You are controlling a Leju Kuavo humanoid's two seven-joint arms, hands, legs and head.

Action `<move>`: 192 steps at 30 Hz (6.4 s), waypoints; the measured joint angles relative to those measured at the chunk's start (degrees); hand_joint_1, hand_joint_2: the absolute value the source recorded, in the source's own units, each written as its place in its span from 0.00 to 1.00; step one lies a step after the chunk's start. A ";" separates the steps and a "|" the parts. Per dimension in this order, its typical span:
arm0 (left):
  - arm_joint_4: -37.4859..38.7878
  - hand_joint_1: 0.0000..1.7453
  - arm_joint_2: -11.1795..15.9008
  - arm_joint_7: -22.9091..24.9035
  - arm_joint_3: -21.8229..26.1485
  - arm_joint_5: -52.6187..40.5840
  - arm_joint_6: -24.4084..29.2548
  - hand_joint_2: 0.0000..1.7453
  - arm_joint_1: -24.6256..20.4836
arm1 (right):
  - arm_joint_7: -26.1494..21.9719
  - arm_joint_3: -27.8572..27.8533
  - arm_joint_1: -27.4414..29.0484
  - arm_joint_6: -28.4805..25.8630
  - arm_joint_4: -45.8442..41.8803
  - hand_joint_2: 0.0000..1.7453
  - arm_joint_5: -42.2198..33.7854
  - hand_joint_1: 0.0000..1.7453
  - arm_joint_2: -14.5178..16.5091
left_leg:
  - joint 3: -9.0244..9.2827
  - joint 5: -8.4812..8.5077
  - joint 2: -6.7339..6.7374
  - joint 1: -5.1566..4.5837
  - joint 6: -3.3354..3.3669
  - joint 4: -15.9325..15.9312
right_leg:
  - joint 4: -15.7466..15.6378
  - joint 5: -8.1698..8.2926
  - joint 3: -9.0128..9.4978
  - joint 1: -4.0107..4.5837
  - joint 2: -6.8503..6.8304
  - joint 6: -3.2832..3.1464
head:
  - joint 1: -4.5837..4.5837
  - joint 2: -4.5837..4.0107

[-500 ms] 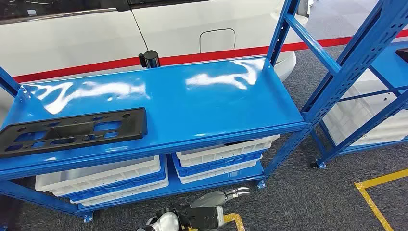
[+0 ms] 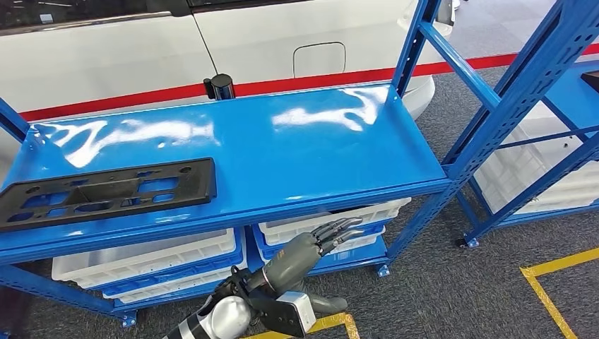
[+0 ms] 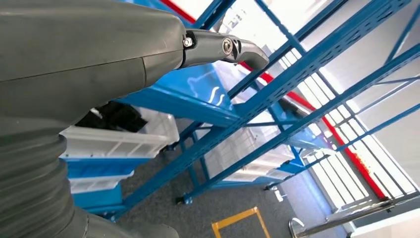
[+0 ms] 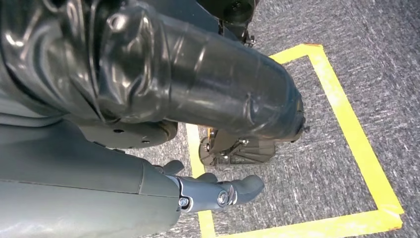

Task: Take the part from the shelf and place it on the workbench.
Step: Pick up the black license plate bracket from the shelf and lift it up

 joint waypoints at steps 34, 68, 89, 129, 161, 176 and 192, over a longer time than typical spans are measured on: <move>-18.44 0.00 2.29 -0.93 17.10 -12.43 40.24 1.00 12.42 | -0.35 -2.40 0.35 -2.20 0.00 0.00 0.00 0.00 1.06 | -0.03 0.00 0.02 0.01 0.00 -0.01 | 0.00 -0.01 -0.06 0.00 -0.01 0.00 | 0.00 0.00; -26.54 0.00 -7.40 -6.73 62.81 -28.09 42.44 1.00 26.64 | 0.29 -5.67 0.95 -2.23 0.00 1.00 -0.51 0.00 1.25 | -0.16 0.04 0.04 0.14 0.04 -0.02 | 0.01 -0.03 -0.19 0.10 -0.06 -0.05 | 0.02 0.00; -19.92 0.00 -4.69 4.78 62.89 -29.89 42.39 1.00 23.84 | 0.94 -6.19 0.86 -1.87 0.00 1.00 1.50 0.00 1.21 | -0.13 0.04 0.04 0.15 0.04 -0.02 | 0.01 -0.03 -0.19 0.10 -0.06 -0.05 | 0.02 0.00; -18.86 0.00 9.67 15.51 45.02 -35.23 39.64 1.00 17.94 | 1.38 -8.22 0.26 -1.06 0.00 1.00 3.92 0.00 1.29 | -0.42 0.57 -0.17 0.22 0.03 -0.02 | 0.02 0.42 -0.42 0.20 -0.30 -0.16 | 0.03 0.00; -9.47 0.00 14.08 18.63 53.80 -32.70 39.40 1.00 12.19 | 1.30 -9.38 0.04 -0.48 0.00 1.00 6.98 0.00 1.46 | -0.56 0.58 -0.18 0.22 0.03 -0.03 | 0.03 0.42 -0.56 0.20 -0.30 -0.16 | 0.02 0.00; -2.04 0.00 14.32 19.36 53.85 -31.59 36.99 1.00 5.57 | 1.49 -9.38 -0.15 0.06 0.00 1.00 8.31 0.00 1.36 | -0.55 0.60 -0.19 0.23 0.03 -0.03 | 0.03 0.43 -0.54 0.21 -0.31 -0.16 | 0.02 0.00; 13.60 0.30 15.80 20.44 54.43 -26.22 32.20 1.00 -4.27 | 1.93 -9.38 -0.41 0.13 0.00 1.00 9.51 0.00 1.22 | -0.58 0.61 -0.18 0.22 0.03 -0.02 | 0.05 0.43 -0.56 0.21 -0.31 -0.16 | 0.02 0.00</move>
